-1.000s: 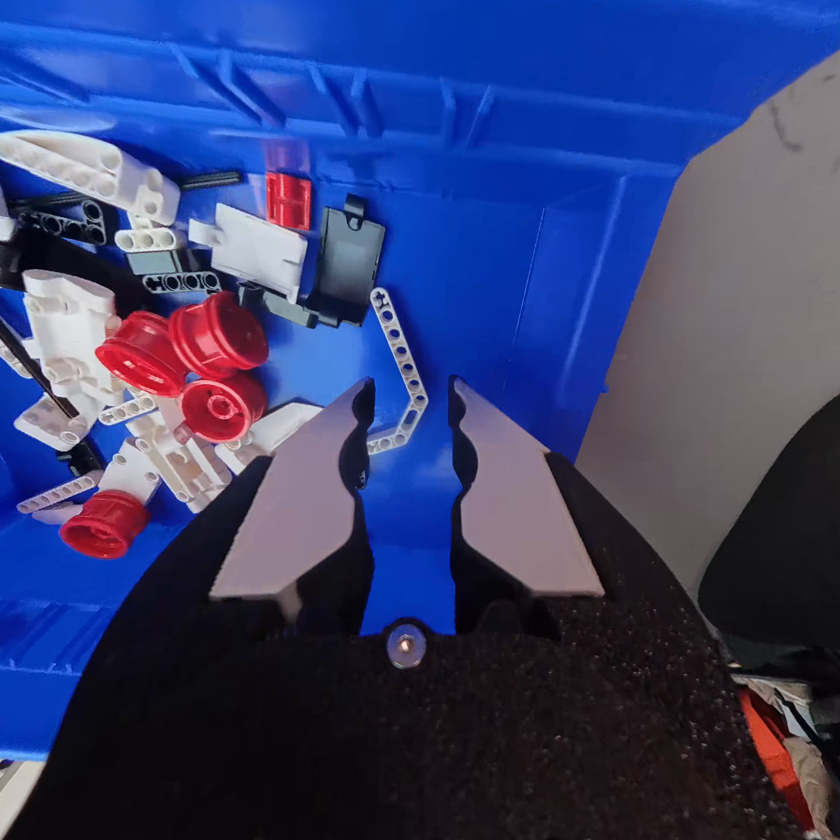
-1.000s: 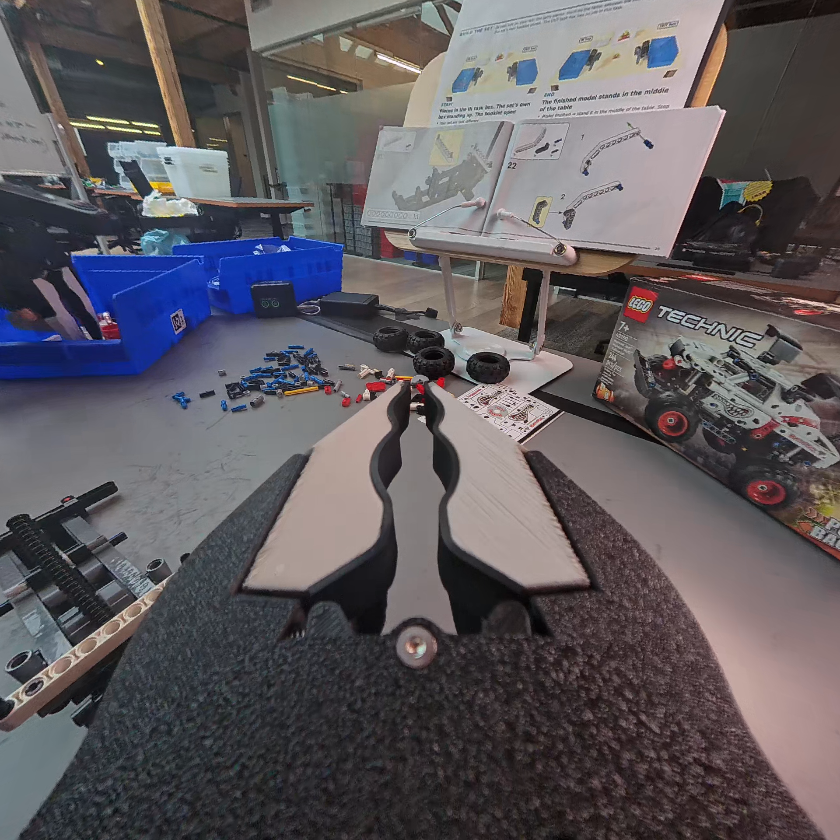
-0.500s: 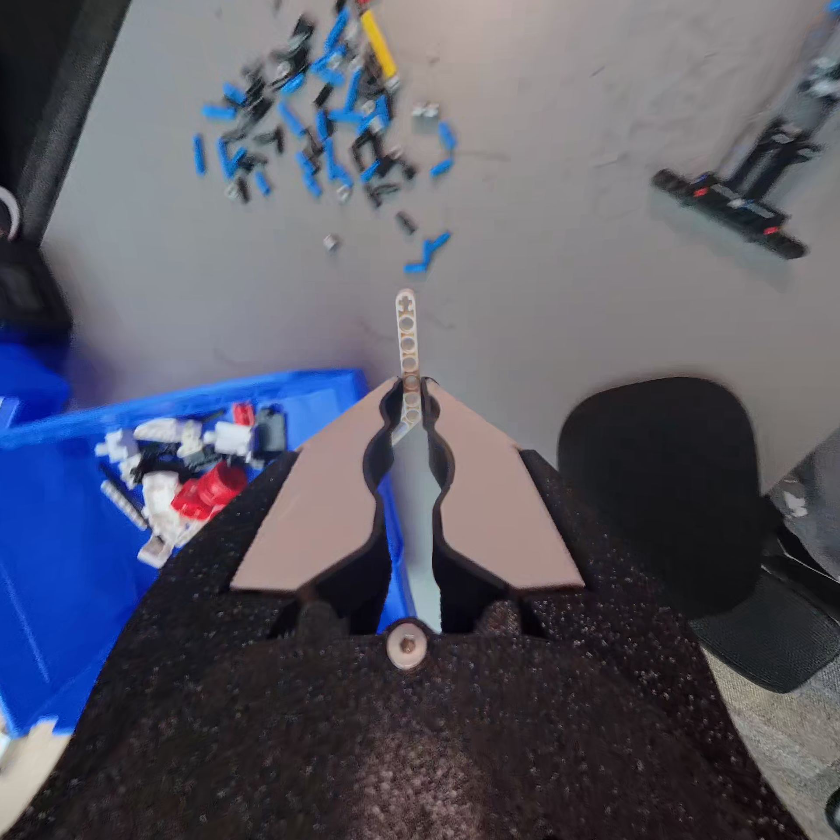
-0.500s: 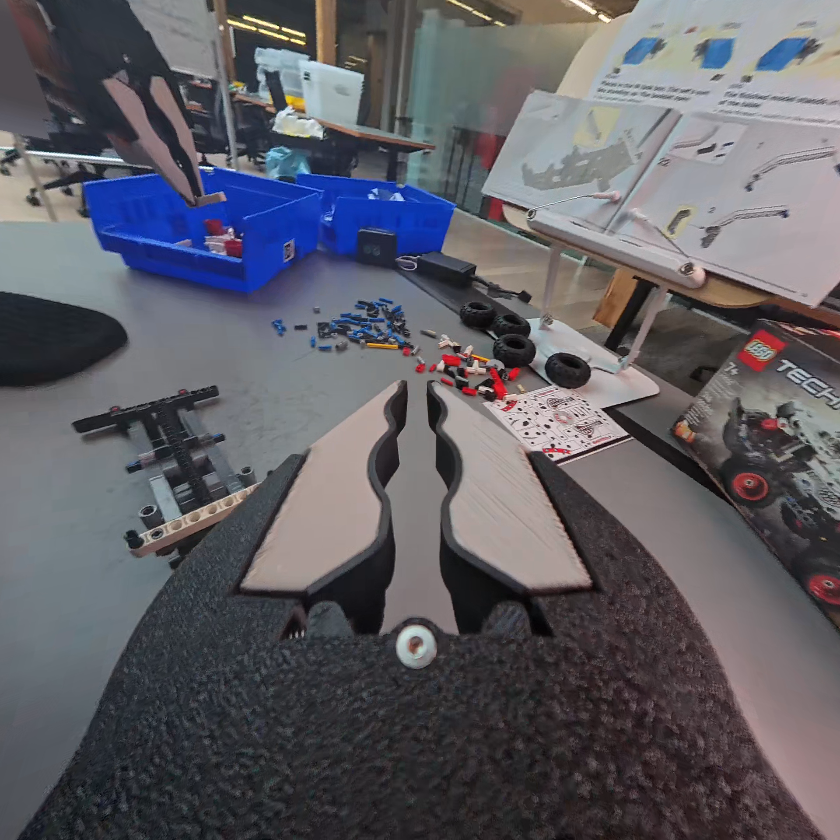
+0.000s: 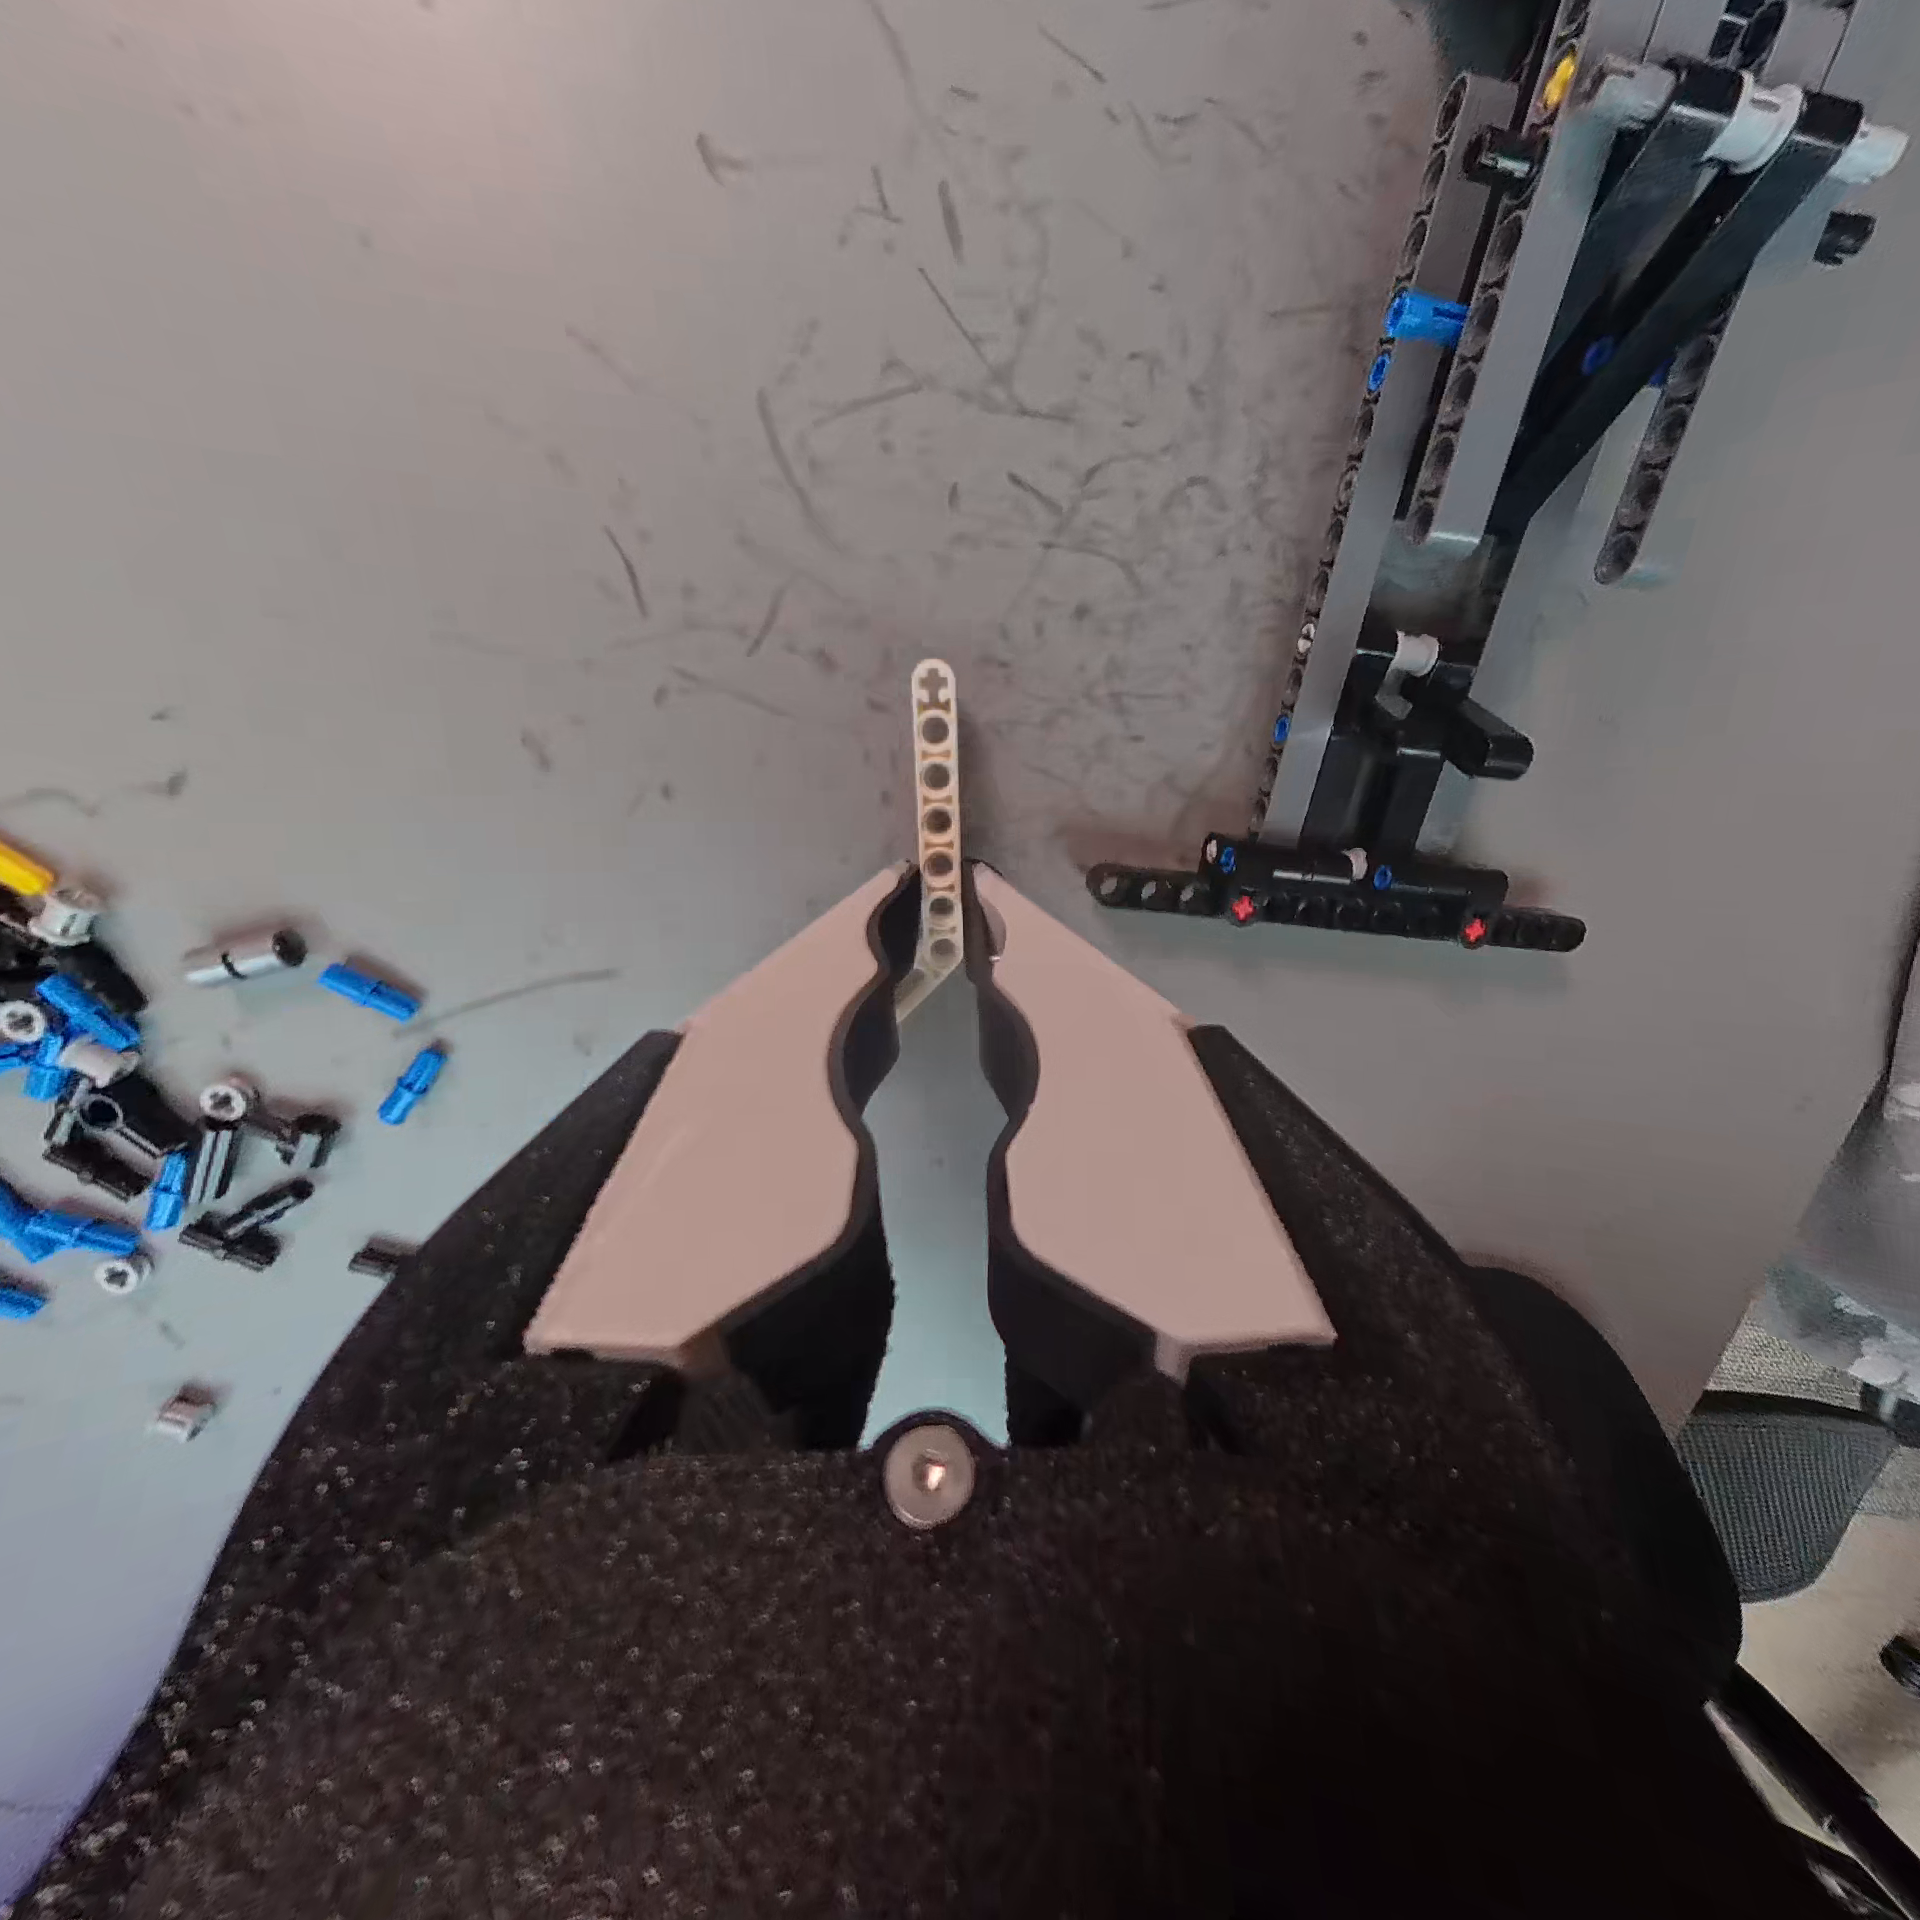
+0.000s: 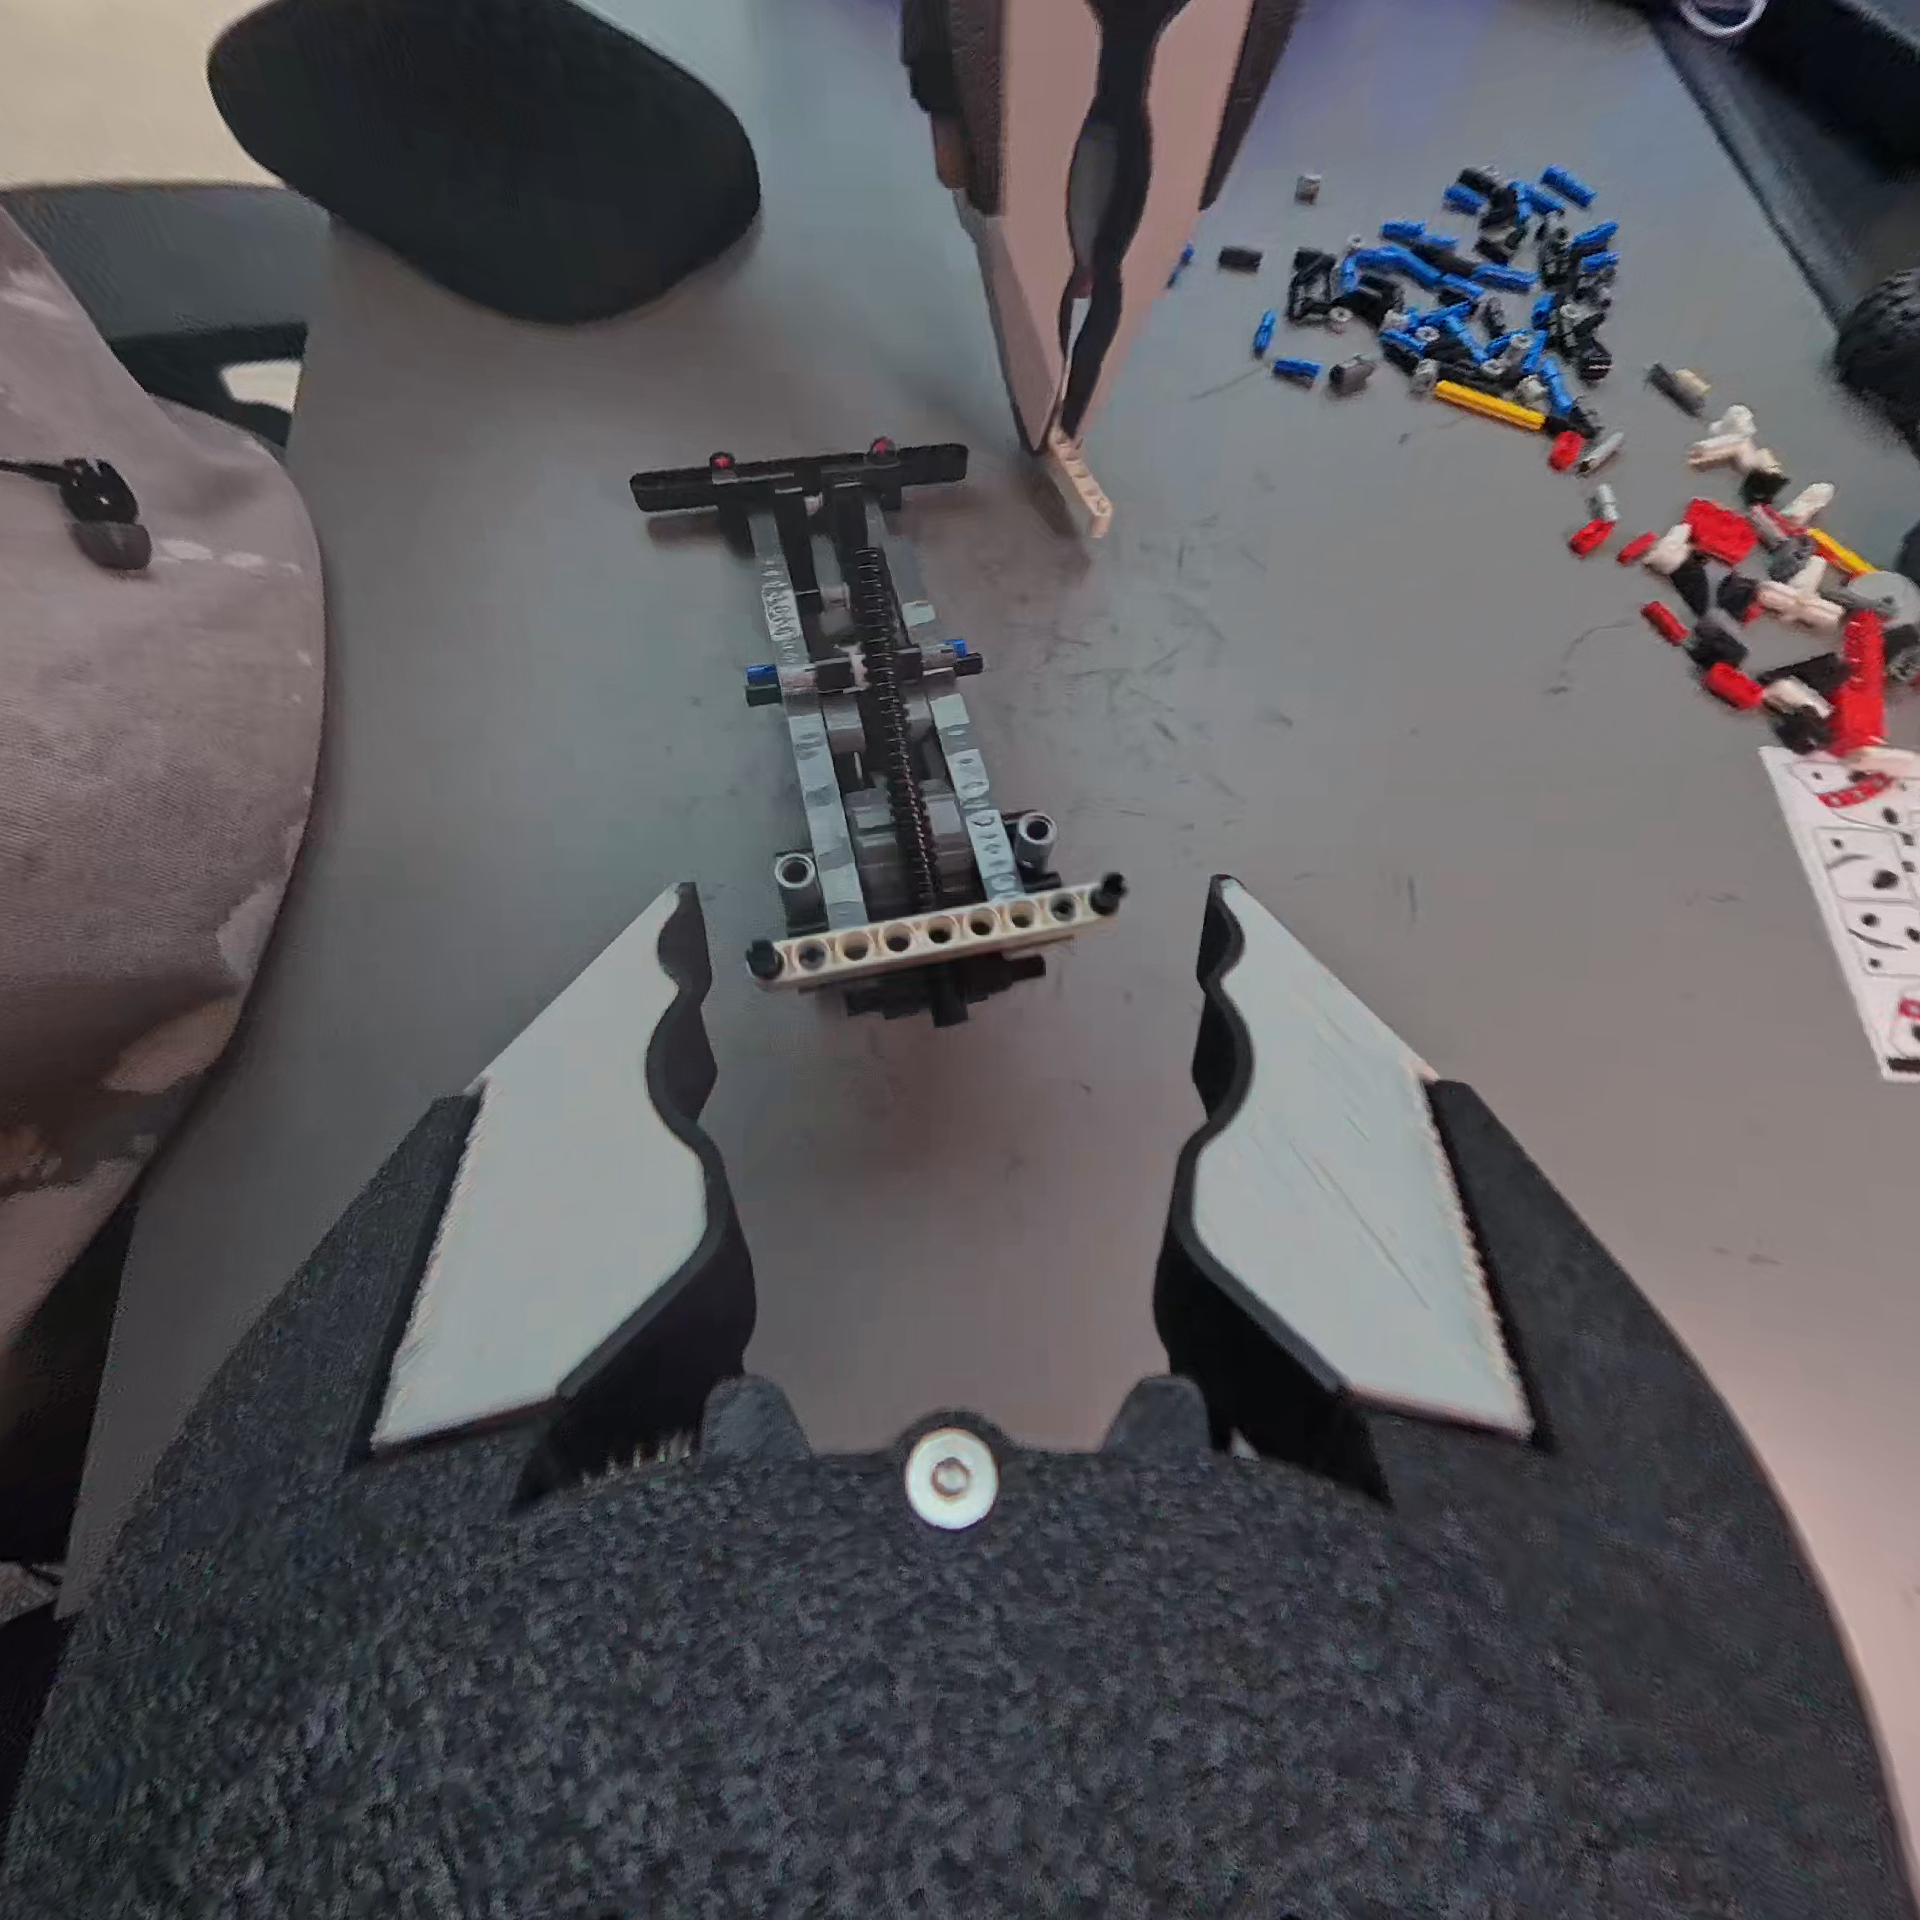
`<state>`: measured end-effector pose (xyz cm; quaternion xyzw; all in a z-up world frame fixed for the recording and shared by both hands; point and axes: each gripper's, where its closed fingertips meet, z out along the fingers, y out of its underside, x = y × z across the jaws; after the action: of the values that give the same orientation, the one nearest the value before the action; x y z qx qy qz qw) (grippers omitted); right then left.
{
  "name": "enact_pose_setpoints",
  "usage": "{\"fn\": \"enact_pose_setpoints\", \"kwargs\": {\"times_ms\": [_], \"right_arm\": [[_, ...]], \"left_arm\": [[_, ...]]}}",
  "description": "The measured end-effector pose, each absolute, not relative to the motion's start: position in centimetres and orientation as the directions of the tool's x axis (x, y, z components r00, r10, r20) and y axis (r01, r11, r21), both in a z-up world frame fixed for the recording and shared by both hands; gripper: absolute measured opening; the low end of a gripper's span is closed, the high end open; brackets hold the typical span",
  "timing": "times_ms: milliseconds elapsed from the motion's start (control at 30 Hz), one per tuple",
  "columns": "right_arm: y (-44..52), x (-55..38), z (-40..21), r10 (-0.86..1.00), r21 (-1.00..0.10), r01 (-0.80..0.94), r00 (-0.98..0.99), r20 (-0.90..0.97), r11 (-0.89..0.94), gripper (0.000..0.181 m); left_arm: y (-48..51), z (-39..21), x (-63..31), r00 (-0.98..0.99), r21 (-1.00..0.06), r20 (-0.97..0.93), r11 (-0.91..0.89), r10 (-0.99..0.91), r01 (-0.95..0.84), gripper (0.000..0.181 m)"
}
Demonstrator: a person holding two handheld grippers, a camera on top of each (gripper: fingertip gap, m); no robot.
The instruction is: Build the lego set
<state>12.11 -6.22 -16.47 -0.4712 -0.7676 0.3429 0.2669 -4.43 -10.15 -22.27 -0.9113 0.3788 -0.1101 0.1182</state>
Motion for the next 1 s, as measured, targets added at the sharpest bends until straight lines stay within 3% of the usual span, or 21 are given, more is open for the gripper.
{"fn": "enact_pose_setpoints", "kwargs": {"times_ms": [133,167,233,333,533,867,1000], "right_arm": [[-9.0,9.3,-19.3,0.834,-0.657,0.575,-0.528,0.158,0.488,0.096],[-9.0,8.9,-20.0,0.819,-0.617,0.588,-0.546,0.174,0.523,0.088],[-8.9,8.6,-20.8,0.793,-0.568,0.603,-0.588,0.157,0.56,0.091],[-7.1,8.3,-19.9,0.799,-0.568,0.608,-0.579,0.161,0.555,0.079],[-0.9,8.8,-20.2,0.847,-0.516,0.696,-0.517,0.124,0.5,0.079],[9.2,10.0,-20.5,0.899,-0.379,0.818,-0.421,0.118,0.433,0.079],[12.5,9.8,-20.5,0.924,-0.371,0.846,-0.361,0.129,0.383,0.079]], "left_arm": [[-9.7,-22.7,-3.9,0.681,-0.304,0.12,-0.68,-0.723,-0.668,0.008],[-9.6,-22.6,-3.9,0.683,-0.315,0.123,-0.681,-0.72,-0.661,0.01],[-9.6,-22.2,-4.1,0.695,-0.33,0.12,-0.688,-0.709,-0.646,0.022],[-9.8,-20.5,-4.8,0.722,-0.41,0.091,-0.686,-0.686,-0.601,0.028],[-11.9,-16.2,-8.4,0.816,-0.584,0.052,-0.68,-0.576,-0.443,0.029],[-18.1,-15.2,-15.8,0.941,-0.631,-0.046,-0.72,-0.335,-0.287,0.028],[-20.2,-11.6,-24.0,0.974,-0.657,-0.195,-0.722,-0.116,-0.217,0.028]]}}
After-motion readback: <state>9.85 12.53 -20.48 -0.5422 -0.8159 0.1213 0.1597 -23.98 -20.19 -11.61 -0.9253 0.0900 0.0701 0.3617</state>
